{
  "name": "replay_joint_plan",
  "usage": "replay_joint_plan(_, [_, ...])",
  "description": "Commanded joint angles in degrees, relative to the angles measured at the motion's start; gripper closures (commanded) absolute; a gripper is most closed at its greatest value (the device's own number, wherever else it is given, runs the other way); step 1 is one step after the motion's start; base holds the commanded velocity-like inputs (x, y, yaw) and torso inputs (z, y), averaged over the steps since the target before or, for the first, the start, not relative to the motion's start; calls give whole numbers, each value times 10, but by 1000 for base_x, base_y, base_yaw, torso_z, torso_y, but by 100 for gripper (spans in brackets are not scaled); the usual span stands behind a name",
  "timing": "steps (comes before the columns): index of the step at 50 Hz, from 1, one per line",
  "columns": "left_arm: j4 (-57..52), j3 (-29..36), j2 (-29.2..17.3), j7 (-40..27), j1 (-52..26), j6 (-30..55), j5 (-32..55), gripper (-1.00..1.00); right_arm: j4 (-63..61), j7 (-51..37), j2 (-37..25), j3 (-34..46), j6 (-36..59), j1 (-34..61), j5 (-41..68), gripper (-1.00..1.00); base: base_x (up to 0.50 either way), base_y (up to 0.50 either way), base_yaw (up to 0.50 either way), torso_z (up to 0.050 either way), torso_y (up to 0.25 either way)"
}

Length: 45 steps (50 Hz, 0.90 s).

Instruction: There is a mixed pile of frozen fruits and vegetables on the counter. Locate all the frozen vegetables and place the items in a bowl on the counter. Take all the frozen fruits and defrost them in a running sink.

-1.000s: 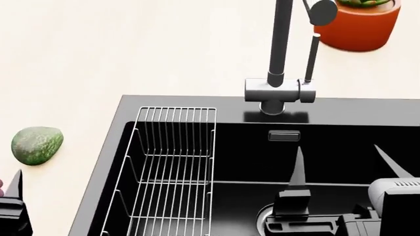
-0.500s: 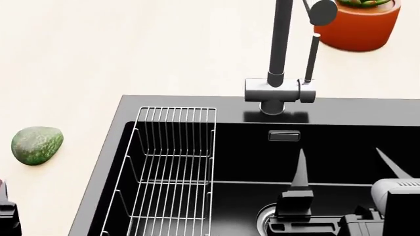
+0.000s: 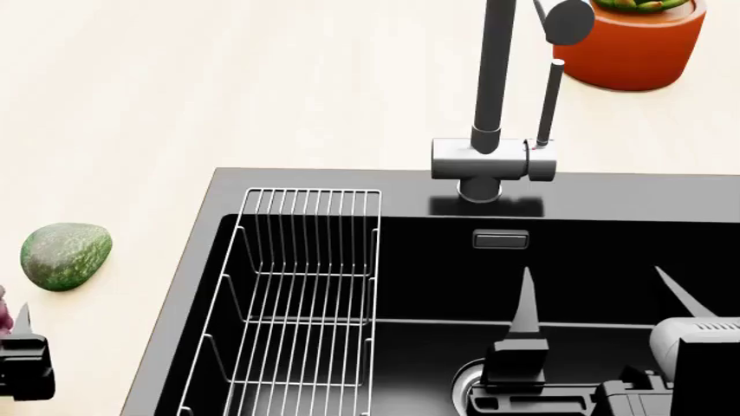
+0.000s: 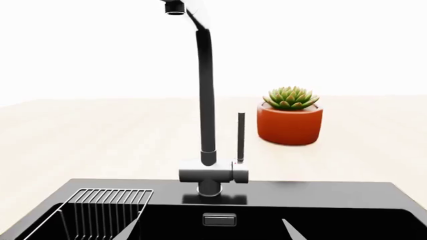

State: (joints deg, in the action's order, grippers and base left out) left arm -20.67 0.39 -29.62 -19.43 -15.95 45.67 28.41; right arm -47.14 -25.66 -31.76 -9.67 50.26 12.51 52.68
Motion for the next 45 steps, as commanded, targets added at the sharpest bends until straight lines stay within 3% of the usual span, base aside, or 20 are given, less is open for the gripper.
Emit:
replay_joint_plan(1, [98,19,9,12,-20,-6,-3,-100,-1,-1,-1,-3,-2,-2,8,-100,0,0,0,0,0])
replay_joint_plan(2, [97,19,11,12,-19,-5,-1,-100,-2,-2,-1,-5,-2,-2,10,-100,0,0,0,0,0])
replay_joint_plan(3, [92,19,10,9,-19,-2,-1,100,0,-1,-1,-4,-3,-1,8,-100,0,0,0,0,0])
replay_joint_plan(16, [38,-7,4,-6,-7,24,25,100,0,-4,-3,-4,-6,0,12,-100,5,1,-2,0,0])
replay_joint_plan(27, [-132,-26,-13,-66,-52,130,74,100,1,-6,-6,-6,-8,0,13,-100,1,0,0,0,0])
replay_joint_plan(41, [-288,-111,26,-131,-148,286,245,100,9,-5,-7,-8,-16,-2,11,-100,0,0,0,0,0])
replay_joint_plan(45, [-329,-171,38,-161,-164,331,340,100,10,-6,-7,-7,-16,-3,11,-100,0,0,0,0,0])
